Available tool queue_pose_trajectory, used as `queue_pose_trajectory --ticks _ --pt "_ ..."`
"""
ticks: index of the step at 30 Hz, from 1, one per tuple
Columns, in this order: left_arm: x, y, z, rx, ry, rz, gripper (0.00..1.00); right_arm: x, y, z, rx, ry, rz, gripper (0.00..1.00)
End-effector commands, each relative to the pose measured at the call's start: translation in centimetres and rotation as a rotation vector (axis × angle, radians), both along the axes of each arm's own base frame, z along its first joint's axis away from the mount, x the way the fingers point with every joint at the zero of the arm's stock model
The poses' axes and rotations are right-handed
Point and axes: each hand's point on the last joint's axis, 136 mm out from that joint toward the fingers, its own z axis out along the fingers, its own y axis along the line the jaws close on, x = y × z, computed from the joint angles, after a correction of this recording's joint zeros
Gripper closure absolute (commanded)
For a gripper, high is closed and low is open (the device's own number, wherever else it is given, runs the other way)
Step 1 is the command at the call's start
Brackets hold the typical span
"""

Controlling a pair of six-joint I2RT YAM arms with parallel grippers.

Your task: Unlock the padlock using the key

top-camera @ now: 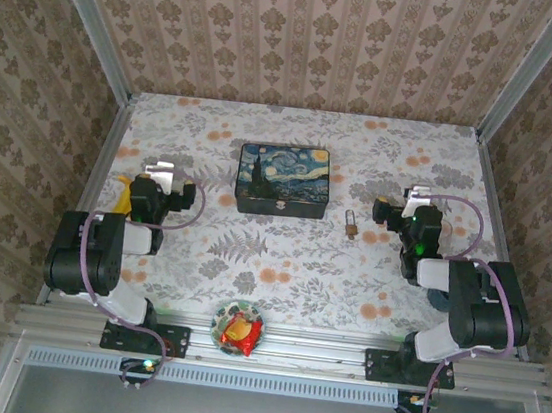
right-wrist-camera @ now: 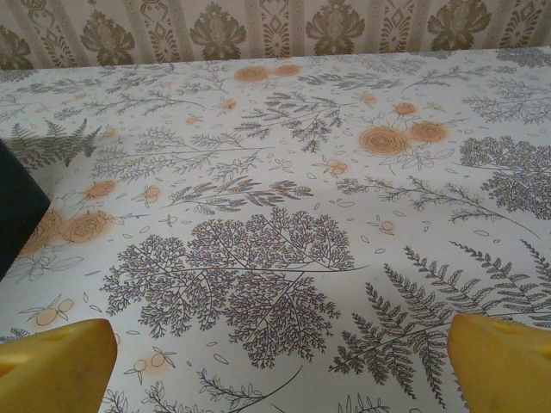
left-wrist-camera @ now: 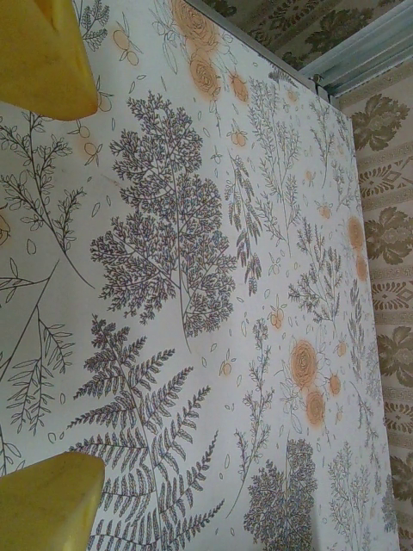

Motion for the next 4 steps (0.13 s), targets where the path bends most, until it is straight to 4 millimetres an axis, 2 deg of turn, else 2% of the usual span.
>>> queue_pose_trajectory --ticks 1,4 --pt "0.29 -0.06 0.39 -0.006 -0.009 0.001 0.00 0.19 -0.05 -0.36 -0.011 0.016 0.007 0.00" --pt "0.28 -0.06 0.37 -0.006 -0.009 0.001 0.00 0.20 -0.05 -0.38 -0.011 0.017 0.007 0.00"
